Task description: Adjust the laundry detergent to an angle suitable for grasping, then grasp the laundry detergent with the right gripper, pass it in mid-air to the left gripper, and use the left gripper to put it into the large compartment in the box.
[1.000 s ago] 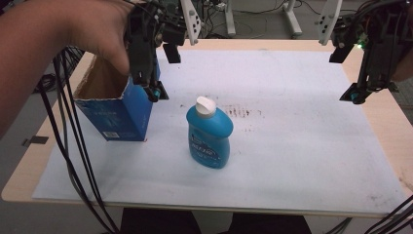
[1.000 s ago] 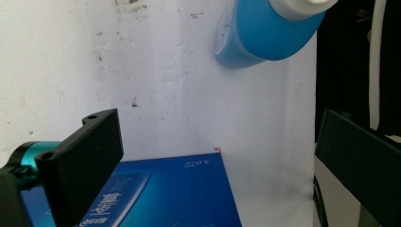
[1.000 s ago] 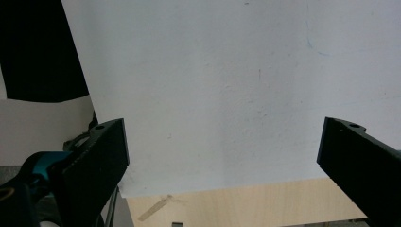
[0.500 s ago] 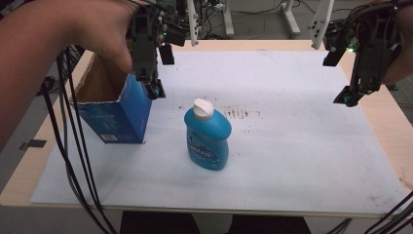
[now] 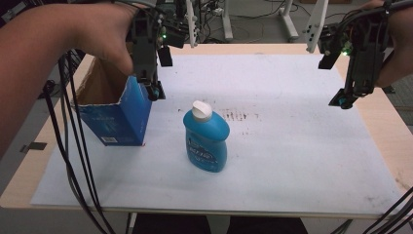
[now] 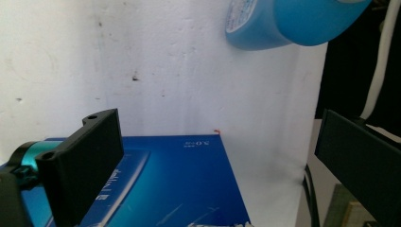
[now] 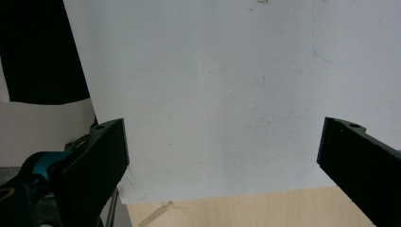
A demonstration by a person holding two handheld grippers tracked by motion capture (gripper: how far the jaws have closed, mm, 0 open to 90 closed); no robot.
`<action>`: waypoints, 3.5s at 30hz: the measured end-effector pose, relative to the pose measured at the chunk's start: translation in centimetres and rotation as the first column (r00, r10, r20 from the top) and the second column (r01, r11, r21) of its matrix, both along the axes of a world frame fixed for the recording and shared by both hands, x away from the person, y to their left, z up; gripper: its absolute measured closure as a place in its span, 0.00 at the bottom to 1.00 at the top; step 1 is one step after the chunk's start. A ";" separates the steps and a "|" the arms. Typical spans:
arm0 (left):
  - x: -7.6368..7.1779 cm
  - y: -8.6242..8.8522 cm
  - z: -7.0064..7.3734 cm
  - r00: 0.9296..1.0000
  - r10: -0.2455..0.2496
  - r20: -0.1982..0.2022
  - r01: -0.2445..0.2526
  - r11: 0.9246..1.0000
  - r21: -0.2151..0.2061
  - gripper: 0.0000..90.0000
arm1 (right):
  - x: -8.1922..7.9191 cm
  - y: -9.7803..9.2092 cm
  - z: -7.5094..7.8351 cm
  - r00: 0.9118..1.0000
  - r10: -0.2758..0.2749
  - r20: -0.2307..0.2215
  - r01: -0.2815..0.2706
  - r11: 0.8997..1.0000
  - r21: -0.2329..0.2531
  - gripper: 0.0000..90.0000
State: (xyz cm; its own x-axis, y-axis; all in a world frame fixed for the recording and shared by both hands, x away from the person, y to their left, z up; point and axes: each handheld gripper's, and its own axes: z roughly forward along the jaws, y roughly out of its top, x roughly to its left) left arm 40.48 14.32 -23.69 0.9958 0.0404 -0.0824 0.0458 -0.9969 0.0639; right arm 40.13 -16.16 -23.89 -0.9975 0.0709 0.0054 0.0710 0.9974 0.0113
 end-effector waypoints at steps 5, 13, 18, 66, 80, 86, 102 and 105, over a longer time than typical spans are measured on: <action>0.1 0.2 0.0 1.000 0.004 0.016 -0.004 1.000 -0.002 0.02 | 0.3 0.1 -0.1 1.000 0.012 -0.003 -0.012 1.000 0.002 0.02; 0.4 0.2 0.0 1.000 -0.007 0.029 0.008 1.000 -0.018 0.02 | 0.5 0.1 -0.2 1.000 0.008 -0.006 -0.008 1.000 -0.003 0.02; 0.4 -0.2 0.0 0.999 -0.025 0.030 0.026 0.999 -0.025 0.02 | 0.2 -0.2 0.0 1.000 -0.003 0.005 0.003 1.000 0.005 0.02; -0.5 0.9 -0.3 0.998 -0.037 0.046 0.040 0.998 -0.051 0.02 | -6.3 2.1 -7.0 0.989 -0.121 -0.085 0.148 0.811 0.565 0.02; -0.7 0.4 -0.3 0.998 -0.046 0.037 0.048 0.997 -0.057 0.02 | -7.2 5.2 -11.1 0.985 -0.121 -0.119 0.170 0.716 0.677 0.02; -0.7 0.8 -0.3 0.998 -0.038 0.040 0.040 0.998 -0.053 0.02 | -7.5 6.7 -14.0 0.978 -0.146 -0.149 0.208 0.664 0.718 0.02; -0.6 0.6 -0.4 0.998 -0.038 0.042 0.040 0.998 -0.050 0.02 | -8.2 9.3 -16.9 0.967 -0.180 -0.179 0.251 0.571 0.782 0.02; -0.5 0.5 -0.4 0.998 -0.037 0.042 0.039 0.998 -0.048 0.02 | -8.2 9.6 -17.2 0.965 -0.195 -0.174 0.255 0.556 0.791 0.02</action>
